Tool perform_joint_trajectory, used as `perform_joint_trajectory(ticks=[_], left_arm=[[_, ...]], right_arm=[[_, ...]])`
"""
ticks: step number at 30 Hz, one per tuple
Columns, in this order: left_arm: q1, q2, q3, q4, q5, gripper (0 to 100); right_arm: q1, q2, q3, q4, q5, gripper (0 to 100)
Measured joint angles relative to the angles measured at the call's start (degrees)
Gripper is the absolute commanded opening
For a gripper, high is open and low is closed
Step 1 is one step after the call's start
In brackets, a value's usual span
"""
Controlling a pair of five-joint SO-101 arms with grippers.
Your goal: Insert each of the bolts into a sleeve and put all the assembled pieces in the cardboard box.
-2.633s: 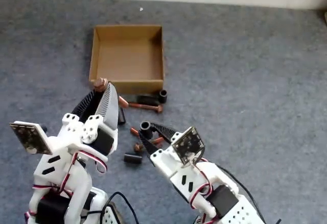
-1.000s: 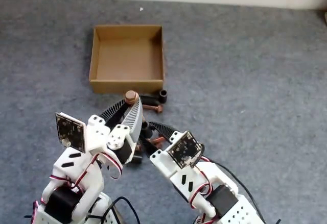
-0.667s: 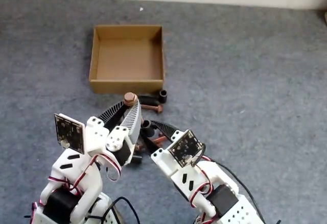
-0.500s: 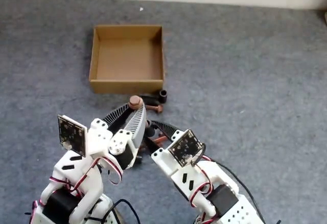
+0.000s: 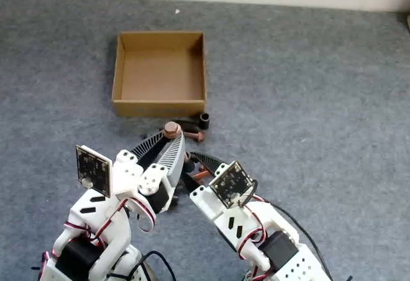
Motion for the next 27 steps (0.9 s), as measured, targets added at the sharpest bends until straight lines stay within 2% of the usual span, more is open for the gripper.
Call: perform_joint_trajectory(ticks=[5, 11, 20, 22, 27], left_arm=[[-0.2, 0.0, 0.0, 0.0, 0.0, 1], [-3.6, 0.4, 4.1, -1.6, 0.4, 1], [-3.0, 0.6, 5.3, -2.0, 0.4, 1], [-3.0, 0.6, 5.3, -1.8, 0.4, 5], [-2.9, 0.4, 3.8, 5.9, 0.4, 27]], right_arm=[[0.0, 0.0, 0.0, 0.0, 0.0, 0.5], [0.3, -0.3, 0.0, -0.2, -0.2, 0.5], [0.5, -0.2, 0.0, -0.1, -0.2, 0.5], [0.5, -0.3, 0.0, -0.1, -0.2, 0.5], [0.4, -0.3, 0.0, -0.1, 0.0, 0.5]])
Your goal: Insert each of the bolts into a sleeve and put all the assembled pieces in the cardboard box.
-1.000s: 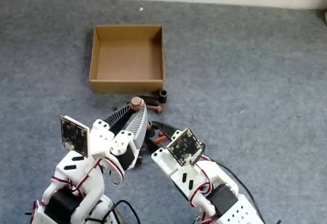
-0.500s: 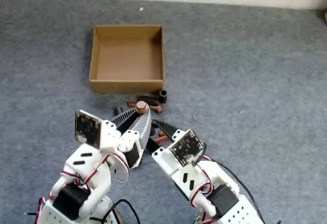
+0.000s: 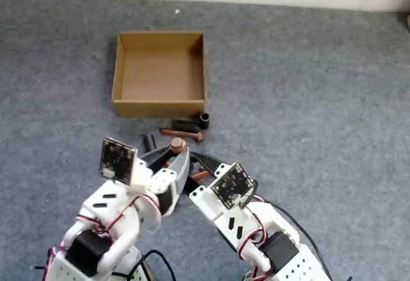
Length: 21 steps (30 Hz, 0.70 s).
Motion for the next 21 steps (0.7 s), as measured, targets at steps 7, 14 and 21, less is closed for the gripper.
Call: perform_joint_trajectory(ticks=[7, 14, 21], left_arm=[[-0.6, -0.3, -7.1, 17.4, -0.1, 27], [-10.6, -0.2, -8.6, 19.1, -4.0, 19], [-25.5, -0.2, -8.6, 19.1, -9.2, 1]], right_arm=[[0.0, -0.1, 0.0, 0.0, 0.0, 0.5], [3.7, 0.0, 0.0, 0.0, 0.0, 0.5], [9.8, 0.0, 0.0, 0.0, 0.0, 0.5]])
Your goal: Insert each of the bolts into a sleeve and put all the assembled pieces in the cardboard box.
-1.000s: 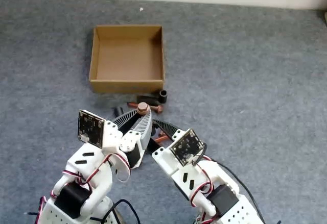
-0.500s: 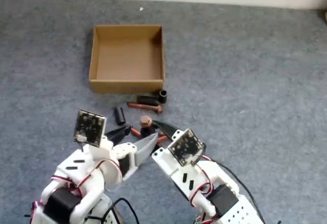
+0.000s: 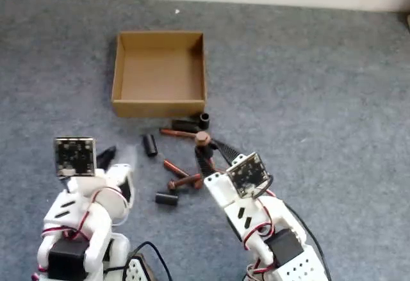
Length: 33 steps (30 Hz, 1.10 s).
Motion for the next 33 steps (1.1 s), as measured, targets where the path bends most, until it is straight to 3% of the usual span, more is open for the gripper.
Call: perform_joint_trajectory(ticks=[5, 11, 20, 26, 33], left_arm=[[-10.3, 0.0, 2.9, 0.0, -2.1, 0], [-15.1, 0.1, 14.7, -0.8, -2.6, 1], [-18.6, 0.3, 24.4, -14.3, -2.6, 1], [-19.1, 0.4, 24.6, -15.8, -2.6, 1], [-19.1, 0.4, 24.6, -15.8, -2.6, 1]], right_arm=[[1.7, 0.0, 0.0, 0.0, 0.0, 0.5], [1.9, 0.0, 0.0, 3.9, 0.0, 0.5], [2.0, 3.1, -9.8, 8.6, 0.0, 0.5], [1.9, 23.4, -25.5, 4.0, 0.0, 0.5], [1.9, 54.7, -38.9, -14.2, 0.0, 0.5]])
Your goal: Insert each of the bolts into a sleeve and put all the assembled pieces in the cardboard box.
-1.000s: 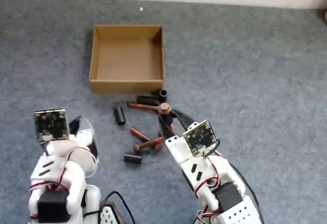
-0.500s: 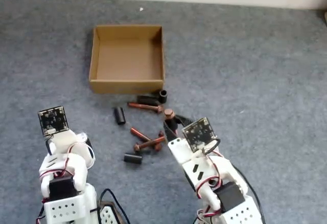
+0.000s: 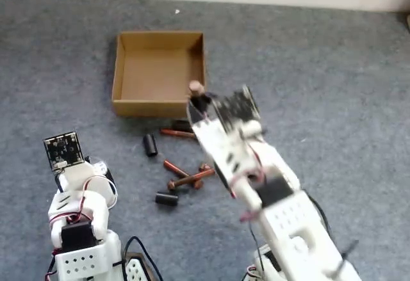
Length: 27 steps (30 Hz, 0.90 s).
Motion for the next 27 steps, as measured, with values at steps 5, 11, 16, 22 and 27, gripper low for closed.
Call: perform_joint_trajectory(ticks=[5, 11, 16, 22, 27], left_arm=[[0.0, 0.0, 0.0, 0.0, 0.0, 1], [0.0, 0.0, 0.0, 0.0, 0.0, 1], [0.0, 0.0, 0.0, 0.0, 0.0, 1], [0.0, 0.0, 0.0, 0.0, 0.0, 1], [0.0, 0.0, 0.0, 0.0, 0.0, 1]], right_arm=[[0.0, 18.6, -6.2, -13.2, 0.0, 0.5], [0.0, 35.8, -13.1, -21.4, 0.0, 0.5], [0.0, 46.3, -18.4, -23.6, 0.0, 2.0], [0.0, 52.4, -21.7, -23.9, 0.0, 14.0], [0.2, 52.6, -22.3, -24.0, 0.0, 13.4]])
